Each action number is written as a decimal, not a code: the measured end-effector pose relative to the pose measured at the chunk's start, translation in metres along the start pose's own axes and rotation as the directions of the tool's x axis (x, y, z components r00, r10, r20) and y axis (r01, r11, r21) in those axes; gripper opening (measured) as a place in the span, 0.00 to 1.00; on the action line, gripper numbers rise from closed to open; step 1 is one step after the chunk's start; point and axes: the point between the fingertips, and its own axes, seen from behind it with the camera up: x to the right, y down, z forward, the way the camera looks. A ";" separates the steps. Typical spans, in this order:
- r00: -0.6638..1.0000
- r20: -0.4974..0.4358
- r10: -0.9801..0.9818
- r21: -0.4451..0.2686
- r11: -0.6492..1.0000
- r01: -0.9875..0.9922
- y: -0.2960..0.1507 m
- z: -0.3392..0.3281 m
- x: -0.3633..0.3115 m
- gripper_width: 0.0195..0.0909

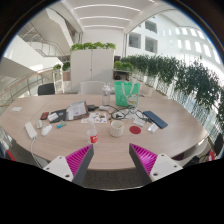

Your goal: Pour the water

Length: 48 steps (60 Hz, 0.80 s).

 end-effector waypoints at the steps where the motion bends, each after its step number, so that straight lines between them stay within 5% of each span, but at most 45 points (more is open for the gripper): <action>1: 1.000 -0.007 0.001 0.004 1.000 -0.001 -0.001 0.001 0.002 0.88; 18: 0.997 0.072 0.015 0.007 1.000 -0.016 0.016 0.066 0.006 0.89; 32: 0.970 0.231 -0.071 0.139 0.990 0.039 0.037 0.152 -0.078 0.89; 48: 0.980 0.197 0.002 0.224 0.974 -0.047 0.014 0.264 -0.111 0.89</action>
